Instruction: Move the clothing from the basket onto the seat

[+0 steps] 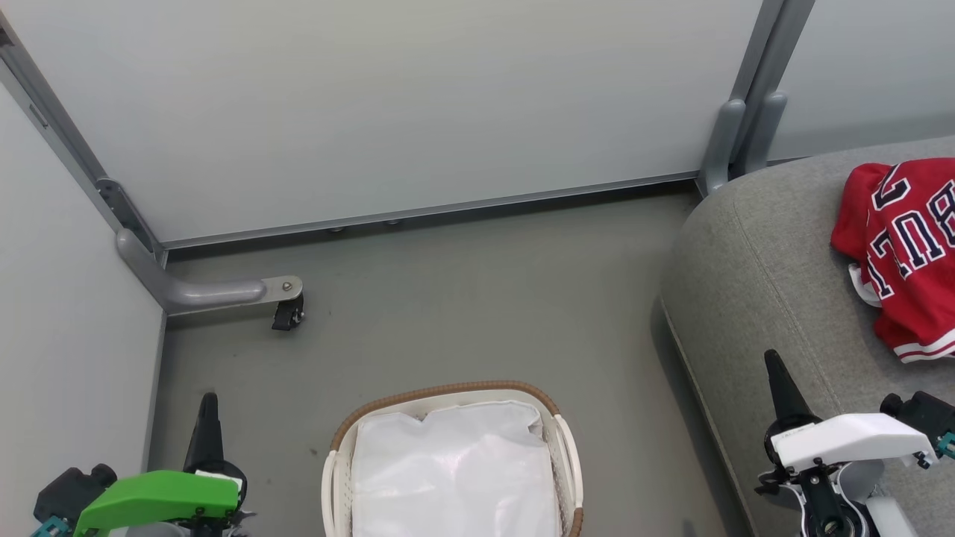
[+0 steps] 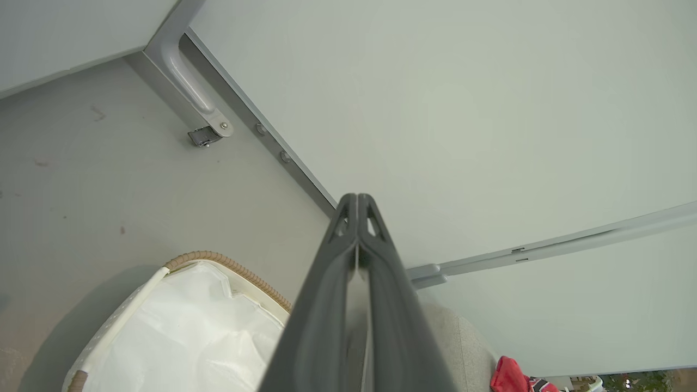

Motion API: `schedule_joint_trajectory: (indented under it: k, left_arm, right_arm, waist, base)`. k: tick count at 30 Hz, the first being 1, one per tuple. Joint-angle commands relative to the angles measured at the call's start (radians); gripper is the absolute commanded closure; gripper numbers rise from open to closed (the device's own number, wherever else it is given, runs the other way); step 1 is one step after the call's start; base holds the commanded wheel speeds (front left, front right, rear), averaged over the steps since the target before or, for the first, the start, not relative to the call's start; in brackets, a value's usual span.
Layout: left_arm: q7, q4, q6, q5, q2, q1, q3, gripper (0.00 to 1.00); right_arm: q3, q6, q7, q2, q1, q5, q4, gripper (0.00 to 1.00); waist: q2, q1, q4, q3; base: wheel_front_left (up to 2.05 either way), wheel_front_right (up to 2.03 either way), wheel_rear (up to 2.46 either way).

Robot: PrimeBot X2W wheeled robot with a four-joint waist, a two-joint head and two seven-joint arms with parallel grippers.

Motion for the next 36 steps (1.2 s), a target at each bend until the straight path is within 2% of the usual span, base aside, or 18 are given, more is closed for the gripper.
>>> schedule_joint_trajectory:
  k: [1, 36]
  left_arm:
    - [0.008, -0.015, -0.005, -0.027, 0.005, -0.03, 0.008, 1.0]
    - [0.091, -0.037, -0.011, -0.326, 0.007, -0.061, 0.031, 1.0]
  right_arm:
    - [-0.006, -0.001, 0.007, -0.006, -0.001, 0.029, -0.015, 1.0]
    - [-0.034, -0.001, 0.092, -0.008, 0.005, 0.358, -0.053, 1.0]
  waist:
    - [0.0, 0.0, 0.0, 0.0]
    - [0.0, 0.0, -0.005, -0.007]
  base:
    - [0.0, 0.0, 0.0]
    - [0.0, 0.0, 0.0]
